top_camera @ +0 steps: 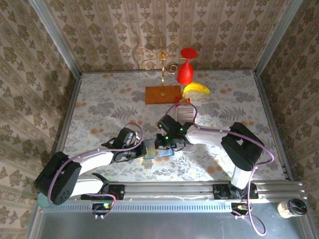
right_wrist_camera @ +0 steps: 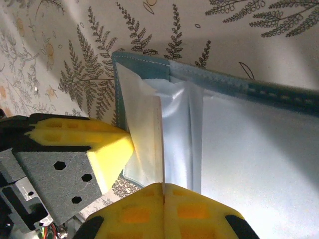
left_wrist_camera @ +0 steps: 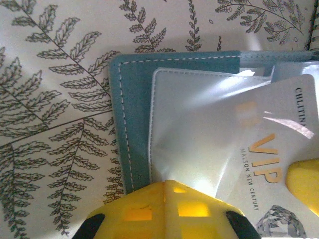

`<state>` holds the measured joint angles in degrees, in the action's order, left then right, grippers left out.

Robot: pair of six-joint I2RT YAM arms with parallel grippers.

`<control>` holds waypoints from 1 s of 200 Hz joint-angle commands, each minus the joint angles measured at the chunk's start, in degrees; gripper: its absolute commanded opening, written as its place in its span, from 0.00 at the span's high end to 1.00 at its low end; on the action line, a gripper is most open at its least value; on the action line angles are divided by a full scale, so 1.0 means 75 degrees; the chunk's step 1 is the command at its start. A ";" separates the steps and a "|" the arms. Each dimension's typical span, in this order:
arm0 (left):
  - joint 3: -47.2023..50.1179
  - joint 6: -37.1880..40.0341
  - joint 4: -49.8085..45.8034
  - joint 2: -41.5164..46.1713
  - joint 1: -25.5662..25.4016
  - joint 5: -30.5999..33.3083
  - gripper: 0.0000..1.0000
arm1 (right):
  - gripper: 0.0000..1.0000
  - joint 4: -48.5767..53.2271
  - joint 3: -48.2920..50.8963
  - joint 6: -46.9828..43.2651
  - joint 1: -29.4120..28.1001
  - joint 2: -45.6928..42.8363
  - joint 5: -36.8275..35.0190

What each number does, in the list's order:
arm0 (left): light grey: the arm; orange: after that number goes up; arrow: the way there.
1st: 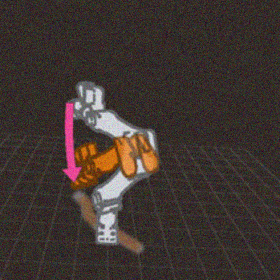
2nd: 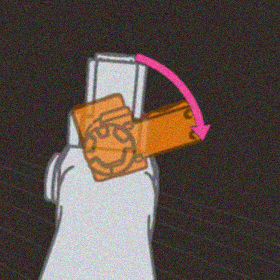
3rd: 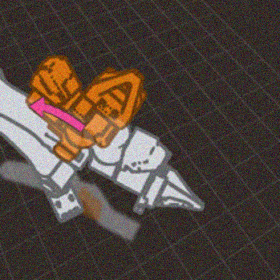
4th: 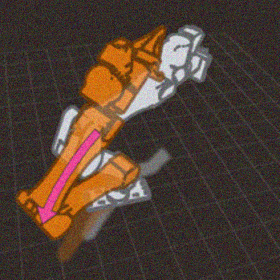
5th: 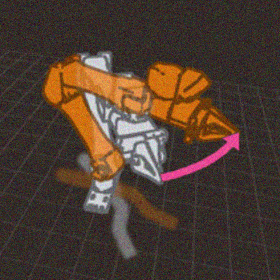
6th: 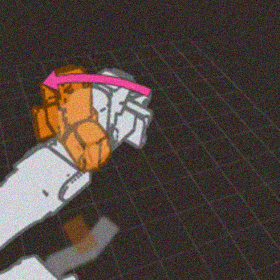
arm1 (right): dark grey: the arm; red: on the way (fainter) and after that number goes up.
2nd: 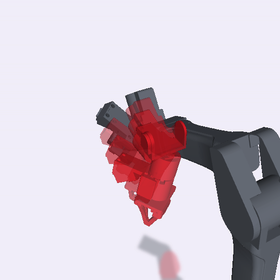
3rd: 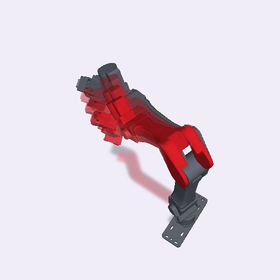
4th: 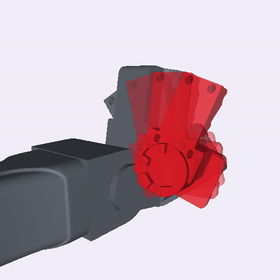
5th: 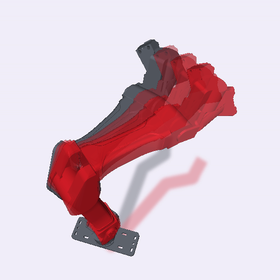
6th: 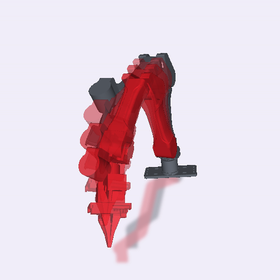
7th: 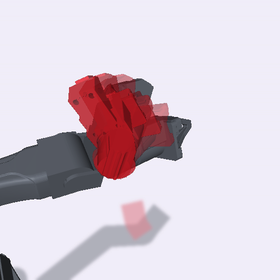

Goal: Put the credit cards into the card holder
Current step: Insert the credit card into the card slot.

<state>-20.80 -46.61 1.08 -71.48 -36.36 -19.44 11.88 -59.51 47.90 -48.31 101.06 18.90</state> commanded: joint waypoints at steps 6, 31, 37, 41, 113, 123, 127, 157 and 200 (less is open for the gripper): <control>0.0088 0.0249 -0.0894 -0.0067 -0.0004 0.0565 1.00 | 1.00 -0.0188 0.0164 -0.0056 -0.0017 -0.0095 -0.0137; 0.0089 0.0250 -0.0906 -0.0053 -0.0003 0.0555 1.00 | 1.00 -0.0175 0.0159 -0.0272 -0.0005 0.0009 -0.0275; 0.0089 0.0250 -0.0912 -0.0046 -0.0004 0.0558 1.00 | 1.00 -0.0083 0.0116 -0.0399 -0.0003 0.0034 -0.0295; 0.0089 0.0244 -0.0911 -0.0043 -0.0004 0.0564 1.00 | 1.00 0.0017 0.0075 -0.0492 0.0009 0.0037 -0.0335; 0.0043 0.0262 -0.0953 -0.0020 -0.0004 0.0565 1.00 | 1.00 0.0068 0.0160 -0.1192 0.0135 -0.0022 -0.0470; 0.0032 0.0262 -0.0953 -0.0026 -0.0004 0.0565 1.00 | 1.00 -0.0095 0.0233 -0.1149 0.0145 -0.0003 -0.0446; 0.0034 0.0262 -0.0953 -0.0025 -0.0004 0.0565 1.00 | 1.00 -0.0129 0.0241 -0.1148 0.0146 0.0014 -0.0445; -0.0015 0.0262 -0.0997 -0.0008 -0.0004 0.0547 1.00 | 1.00 -0.0367 0.0410 -0.1123 0.0188 0.0049 -0.0480; -0.0042 0.0297 -0.1105 0.0071 -0.0004 0.0577 1.00 | 1.00 -0.0533 0.0599 -0.1162 0.0249 0.0055 -0.0538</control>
<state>-21.32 -46.19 -0.60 -71.05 -36.36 -18.61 8.45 -56.95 40.21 -46.89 101.01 17.15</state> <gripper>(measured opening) 0.051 0.046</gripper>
